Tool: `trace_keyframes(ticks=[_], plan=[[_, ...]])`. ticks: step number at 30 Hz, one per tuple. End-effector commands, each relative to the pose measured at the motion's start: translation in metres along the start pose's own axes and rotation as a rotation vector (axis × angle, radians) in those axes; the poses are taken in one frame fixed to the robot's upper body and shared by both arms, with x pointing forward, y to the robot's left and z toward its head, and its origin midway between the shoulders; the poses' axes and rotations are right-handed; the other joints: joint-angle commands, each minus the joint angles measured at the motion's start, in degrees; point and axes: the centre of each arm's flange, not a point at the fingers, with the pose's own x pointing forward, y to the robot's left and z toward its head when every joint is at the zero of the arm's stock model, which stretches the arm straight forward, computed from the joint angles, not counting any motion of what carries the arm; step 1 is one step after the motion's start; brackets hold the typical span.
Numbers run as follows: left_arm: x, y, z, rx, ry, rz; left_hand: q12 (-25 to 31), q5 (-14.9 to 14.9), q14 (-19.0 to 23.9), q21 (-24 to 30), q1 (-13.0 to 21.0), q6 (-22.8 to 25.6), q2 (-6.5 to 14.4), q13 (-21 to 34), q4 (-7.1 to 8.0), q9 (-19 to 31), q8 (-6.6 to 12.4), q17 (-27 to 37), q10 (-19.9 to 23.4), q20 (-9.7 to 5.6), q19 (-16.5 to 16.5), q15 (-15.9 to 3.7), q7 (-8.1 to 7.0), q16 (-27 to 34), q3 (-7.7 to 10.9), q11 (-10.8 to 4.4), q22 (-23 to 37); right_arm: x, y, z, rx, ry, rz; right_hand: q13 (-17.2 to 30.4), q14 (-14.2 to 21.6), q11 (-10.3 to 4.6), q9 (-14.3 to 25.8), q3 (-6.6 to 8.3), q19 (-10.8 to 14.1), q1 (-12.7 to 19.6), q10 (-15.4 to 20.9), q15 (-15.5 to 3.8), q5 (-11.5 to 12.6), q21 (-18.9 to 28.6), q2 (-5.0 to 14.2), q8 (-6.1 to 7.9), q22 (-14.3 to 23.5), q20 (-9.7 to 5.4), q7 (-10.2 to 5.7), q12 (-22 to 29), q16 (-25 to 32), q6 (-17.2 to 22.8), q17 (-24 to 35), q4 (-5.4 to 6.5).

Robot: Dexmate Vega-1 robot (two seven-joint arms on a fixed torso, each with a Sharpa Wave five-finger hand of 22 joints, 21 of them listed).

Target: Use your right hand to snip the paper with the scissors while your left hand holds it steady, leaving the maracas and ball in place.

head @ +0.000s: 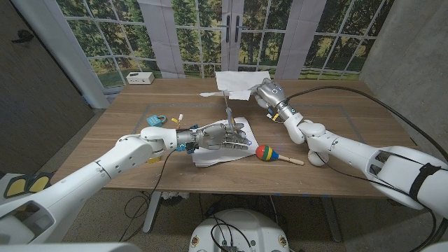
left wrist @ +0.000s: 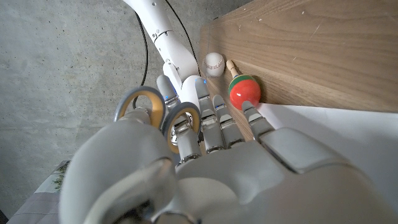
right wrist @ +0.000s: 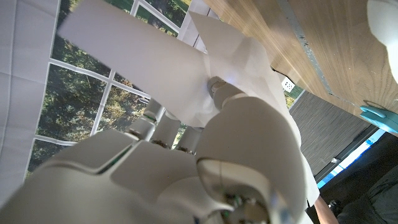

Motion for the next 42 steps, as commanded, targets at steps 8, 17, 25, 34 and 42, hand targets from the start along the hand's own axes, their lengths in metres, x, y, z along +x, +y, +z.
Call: trace_keyframes(ticks=[8,17,25,34,42], plan=[[0.009,-0.010,-0.001,0.034,-0.031,-0.001,0.52,-0.76,0.76,0.19,1.43,0.63,3.14,0.29,0.99,-0.14,0.48,0.02,10.40,-0.15,0.10,-5.81,-0.09,-0.25,5.89,-10.38,0.15,-0.003,-0.004,-0.001,-0.011,-0.010,0.013,0.63,0.55,0.06,0.27,-0.12,-0.56,-0.33,0.89,-6.15,-0.09,0.62,0.05,-0.05,-0.03,-7.11,0.17,-0.33,-0.78,0.48,0.49,-0.34],[0.014,-0.011,-0.003,0.035,-0.044,0.005,0.52,-1.30,0.99,0.20,0.92,0.94,3.08,0.48,0.79,-0.19,0.87,-0.03,10.55,-0.10,0.20,-5.85,0.02,-0.28,6.49,-10.31,0.14,-0.004,-0.004,-0.002,-0.020,-0.017,0.032,0.88,0.60,0.06,0.30,-0.13,-0.60,-0.36,0.93,-6.14,-0.07,0.74,0.09,-0.07,-0.05,-7.13,0.17,-0.56,-1.09,0.51,0.68,-0.36],[0.021,-0.002,-0.003,0.032,-0.031,-0.036,0.56,-1.60,1.14,0.19,0.61,0.85,3.00,0.60,0.68,-0.23,0.99,-0.07,10.73,-0.13,0.20,-5.80,0.03,-0.30,6.82,-10.31,0.13,-0.006,-0.007,-0.006,-0.018,0.040,0.034,1.12,0.49,0.09,0.32,-0.19,-0.75,-0.33,1.01,-6.15,-0.07,0.79,0.07,-0.03,-0.05,-7.01,0.16,-0.69,-1.35,0.67,0.79,-0.44],[0.020,0.011,-0.005,0.044,-0.027,-0.038,0.53,-1.94,1.06,0.16,0.23,0.88,2.94,0.74,0.56,-0.44,1.09,-0.09,10.78,-0.28,0.17,-5.85,-0.01,-0.40,7.22,-10.38,0.13,-0.010,-0.005,0.000,-0.011,0.059,0.046,1.29,0.48,0.08,0.35,-0.25,-0.93,-0.34,1.03,-6.15,-0.07,0.79,0.12,-0.07,-0.07,-6.98,0.16,-0.90,-1.64,0.66,0.80,-0.43],[0.009,0.021,-0.008,0.053,-0.005,-0.045,0.44,-2.23,1.01,0.15,-0.13,0.85,2.87,0.87,0.44,-0.59,1.20,-0.10,10.70,-0.30,0.19,-5.88,-0.01,-0.46,7.58,-10.28,0.13,-0.006,-0.010,0.005,-0.011,0.079,0.038,1.58,0.52,0.11,0.37,-0.31,-1.00,-0.38,1.17,-6.15,-0.05,0.80,0.08,-0.09,-0.08,-6.97,0.18,-0.95,-1.75,0.72,1.02,-0.44]])
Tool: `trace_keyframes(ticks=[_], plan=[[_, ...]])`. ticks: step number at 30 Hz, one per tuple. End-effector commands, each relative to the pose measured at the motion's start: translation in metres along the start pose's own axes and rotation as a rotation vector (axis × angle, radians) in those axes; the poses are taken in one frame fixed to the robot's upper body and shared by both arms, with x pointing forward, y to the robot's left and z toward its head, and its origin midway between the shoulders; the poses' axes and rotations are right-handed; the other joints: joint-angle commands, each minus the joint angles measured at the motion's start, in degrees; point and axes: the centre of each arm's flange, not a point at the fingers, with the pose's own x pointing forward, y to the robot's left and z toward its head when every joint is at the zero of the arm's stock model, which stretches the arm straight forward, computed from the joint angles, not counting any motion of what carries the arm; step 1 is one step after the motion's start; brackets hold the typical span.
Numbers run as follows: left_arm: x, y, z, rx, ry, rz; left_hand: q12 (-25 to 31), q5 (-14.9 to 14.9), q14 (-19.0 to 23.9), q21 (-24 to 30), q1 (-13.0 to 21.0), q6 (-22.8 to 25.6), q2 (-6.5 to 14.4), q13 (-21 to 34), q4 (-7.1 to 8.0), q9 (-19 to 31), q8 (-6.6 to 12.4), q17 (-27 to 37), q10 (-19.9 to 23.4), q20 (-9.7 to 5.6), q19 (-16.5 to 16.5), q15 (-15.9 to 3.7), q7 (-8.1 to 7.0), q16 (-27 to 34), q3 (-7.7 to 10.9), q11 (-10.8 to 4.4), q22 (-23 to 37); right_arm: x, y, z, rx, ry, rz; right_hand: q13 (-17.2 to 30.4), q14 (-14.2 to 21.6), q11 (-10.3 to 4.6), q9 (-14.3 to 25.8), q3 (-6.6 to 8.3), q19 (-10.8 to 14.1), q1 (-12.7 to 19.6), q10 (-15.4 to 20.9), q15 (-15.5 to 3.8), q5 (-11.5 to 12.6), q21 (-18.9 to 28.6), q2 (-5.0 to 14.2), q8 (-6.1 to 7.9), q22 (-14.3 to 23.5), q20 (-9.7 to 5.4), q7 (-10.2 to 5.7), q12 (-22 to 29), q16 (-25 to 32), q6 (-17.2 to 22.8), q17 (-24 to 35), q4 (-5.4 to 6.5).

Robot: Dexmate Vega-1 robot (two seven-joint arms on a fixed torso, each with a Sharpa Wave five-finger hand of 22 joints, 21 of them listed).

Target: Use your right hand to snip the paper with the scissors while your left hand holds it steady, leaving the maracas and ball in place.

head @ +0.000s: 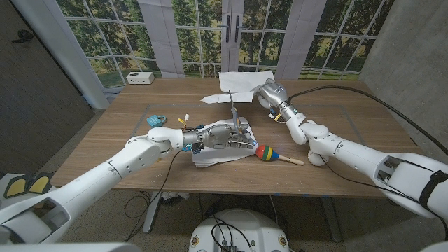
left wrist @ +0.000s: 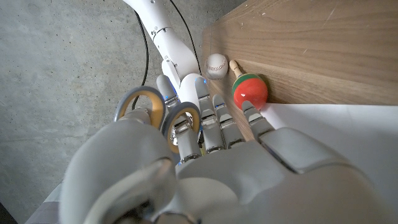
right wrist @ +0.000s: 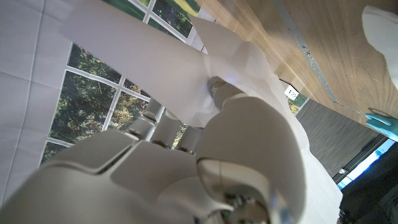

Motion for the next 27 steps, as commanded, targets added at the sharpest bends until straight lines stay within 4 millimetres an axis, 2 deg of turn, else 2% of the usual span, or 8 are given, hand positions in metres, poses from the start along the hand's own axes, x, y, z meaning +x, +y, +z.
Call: trace_keyframes(ticks=[1,10,15,27], plan=[[-0.009,0.013,-0.002,0.020,0.021,-0.017,0.05,-0.08,0.45,0.15,-0.16,0.30,2.84,0.34,0.47,-0.02,0.38,0.16,10.49,-0.35,0.18,-5.89,0.16,-0.17,7.56,-10.54,0.12,0.001,-0.005,0.007,0.005,0.030,-0.001,0.32,0.55,0.10,0.08,-0.04,-0.39,-0.38,0.58,-6.16,-0.05,0.35,0.08,-0.09,0.19,-7.00,-0.04,-0.08,-0.02,0.53,0.26,-0.18],[-0.014,0.016,-0.002,0.030,0.012,-0.025,0.02,-0.43,0.41,0.12,-0.56,0.46,2.70,0.50,0.22,-0.40,0.49,0.10,10.64,-0.36,0.16,-5.84,0.22,-0.26,8.05,-10.41,0.11,0.003,-0.012,0.012,-0.017,0.029,-0.004,0.42,0.60,0.06,0.11,-0.06,-0.46,-0.35,0.63,-6.17,-0.03,0.35,0.11,-0.13,0.18,-7.06,-0.02,-0.32,-0.18,0.50,0.38,-0.22],[-0.023,0.014,0.001,0.038,0.003,-0.022,0.01,-0.58,0.87,0.20,-0.81,0.28,2.68,0.58,0.14,-0.60,0.44,0.08,10.75,-0.44,0.39,-5.99,0.42,-0.11,8.31,-10.20,0.11,0.001,-0.014,0.022,-0.026,0.032,0.016,0.51,0.60,0.06,0.13,-0.07,-0.53,-0.34,0.70,-6.16,-0.02,0.33,0.12,-0.13,0.18,-7.09,-0.02,-0.35,-0.23,0.53,0.48,-0.23],[-0.032,0.014,-0.001,0.031,0.011,-0.021,0.03,-0.83,0.96,0.26,-1.26,0.22,2.60,0.72,-0.08,-0.64,0.62,-0.01,11.01,-0.79,0.68,-5.99,0.51,-0.19,8.82,-9.92,0.10,0.006,-0.012,0.032,-0.027,0.022,0.046,0.58,0.65,0.12,0.14,-0.09,-0.77,-0.21,0.78,-6.17,-0.02,0.23,0.14,-0.11,0.17,-7.05,-0.15,-0.58,-0.41,0.72,0.56,-0.31]])
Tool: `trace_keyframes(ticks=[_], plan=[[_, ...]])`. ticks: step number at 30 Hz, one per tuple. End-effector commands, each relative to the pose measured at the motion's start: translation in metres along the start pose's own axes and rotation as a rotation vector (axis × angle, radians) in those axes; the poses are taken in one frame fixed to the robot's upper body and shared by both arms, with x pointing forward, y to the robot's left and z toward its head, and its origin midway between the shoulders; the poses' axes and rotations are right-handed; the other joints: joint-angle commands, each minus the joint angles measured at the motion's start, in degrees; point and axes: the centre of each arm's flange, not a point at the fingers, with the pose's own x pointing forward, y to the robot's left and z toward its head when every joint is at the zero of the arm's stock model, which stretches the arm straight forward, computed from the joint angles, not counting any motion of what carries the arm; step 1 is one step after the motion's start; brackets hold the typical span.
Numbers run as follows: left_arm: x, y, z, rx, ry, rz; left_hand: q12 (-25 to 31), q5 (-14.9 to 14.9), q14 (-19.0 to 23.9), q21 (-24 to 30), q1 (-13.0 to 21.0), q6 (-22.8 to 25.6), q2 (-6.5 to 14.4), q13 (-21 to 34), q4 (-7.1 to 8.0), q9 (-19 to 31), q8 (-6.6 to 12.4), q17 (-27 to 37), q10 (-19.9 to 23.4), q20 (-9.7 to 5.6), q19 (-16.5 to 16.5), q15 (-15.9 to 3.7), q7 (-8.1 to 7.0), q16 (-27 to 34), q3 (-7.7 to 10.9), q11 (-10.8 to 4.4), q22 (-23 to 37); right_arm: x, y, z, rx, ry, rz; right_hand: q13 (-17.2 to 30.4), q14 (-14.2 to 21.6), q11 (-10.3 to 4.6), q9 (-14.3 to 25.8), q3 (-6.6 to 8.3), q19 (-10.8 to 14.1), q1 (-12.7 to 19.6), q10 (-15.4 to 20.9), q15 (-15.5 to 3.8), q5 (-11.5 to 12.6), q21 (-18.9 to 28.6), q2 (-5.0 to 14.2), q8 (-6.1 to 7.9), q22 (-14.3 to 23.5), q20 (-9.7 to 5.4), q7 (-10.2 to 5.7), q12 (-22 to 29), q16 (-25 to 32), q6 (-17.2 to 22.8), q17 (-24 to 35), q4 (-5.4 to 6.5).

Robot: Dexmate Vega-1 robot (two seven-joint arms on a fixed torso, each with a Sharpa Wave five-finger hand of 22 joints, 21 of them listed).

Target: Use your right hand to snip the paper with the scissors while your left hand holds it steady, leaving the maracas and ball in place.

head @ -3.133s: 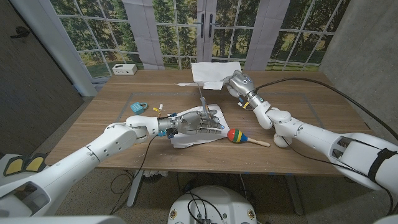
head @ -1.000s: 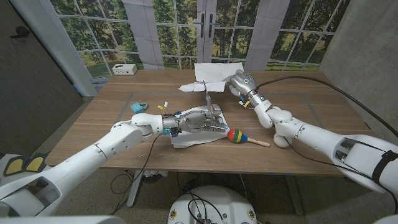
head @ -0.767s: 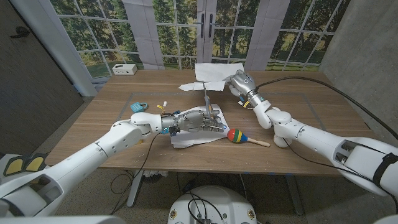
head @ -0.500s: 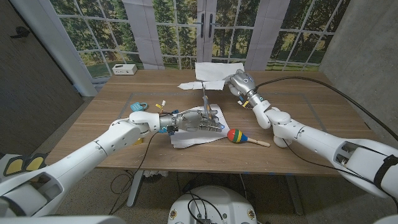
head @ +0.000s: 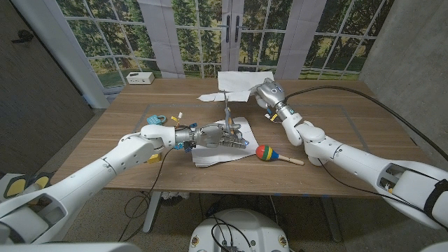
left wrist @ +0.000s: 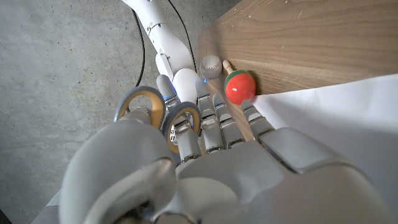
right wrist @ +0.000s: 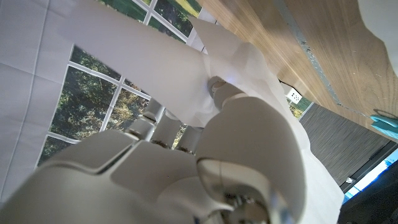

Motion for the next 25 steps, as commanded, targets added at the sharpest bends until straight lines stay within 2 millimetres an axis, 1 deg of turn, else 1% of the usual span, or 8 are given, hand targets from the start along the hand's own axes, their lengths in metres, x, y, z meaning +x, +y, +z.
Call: trace_keyframes(ticks=[1,13,19,25], plan=[[-0.008,-0.001,0.000,-0.002,-0.006,-0.006,0.03,-0.19,0.33,0.25,-1.29,0.19,2.60,0.19,-0.09,0.02,0.35,-0.03,10.70,-0.36,0.24,-5.96,0.49,-0.20,8.85,-10.22,0.10,0.005,-0.002,0.013,-0.003,-0.008,0.021,0.30,0.71,-0.19,0.15,0.07,-0.16,-0.20,0.50,-6.17,-0.02,0.23,0.14,-0.11,0.15,-7.03,0.06,-0.16,-0.41,0.53,0.23,-0.15],[-0.001,0.000,0.001,0.014,-0.009,-0.028,-0.01,-0.40,0.16,0.19,-1.73,0.25,2.49,0.32,-0.31,-0.16,0.50,-0.10,10.84,-0.40,0.20,-5.92,0.38,-0.35,9.33,-10.29,0.09,0.000,-0.001,0.006,-0.009,0.000,0.027,0.47,0.71,-0.16,0.16,-0.03,-0.29,-0.12,0.59,-6.17,-0.03,0.12,0.17,-0.15,0.13,-6.99,0.06,-0.42,-0.67,0.55,0.28,-0.14],[0.002,-0.002,-0.002,0.003,-0.014,-0.038,-0.04,-0.49,0.18,0.16,-1.94,0.41,2.42,0.40,-0.43,-0.24,0.63,-0.14,10.84,-0.46,0.18,-5.92,0.43,-0.38,9.54,-10.42,0.09,-0.004,0.001,0.003,-0.012,-0.002,0.040,0.56,0.69,-0.17,0.16,-0.10,-0.35,-0.10,0.68,-6.18,-0.04,0.06,0.14,-0.18,0.14,-7.01,0.06,-0.49,-0.75,0.53,0.35,-0.14],[0.003,-0.004,-0.007,-0.005,-0.019,-0.032,-0.09,-0.59,0.11,0.11,-2.19,0.45,2.33,0.45,-0.60,-0.36,0.72,-0.18,10.91,-0.42,0.09,-5.87,0.26,-0.45,9.81,-10.31,0.08,-0.004,0.003,0.004,-0.015,-0.011,0.052,0.69,0.67,-0.19,0.18,-0.11,-0.39,0.00,0.77,-6.17,0.00,0.03,0.11,-0.20,0.14,-6.98,0.07,-0.50,-0.79,0.47,0.46,-0.23]])
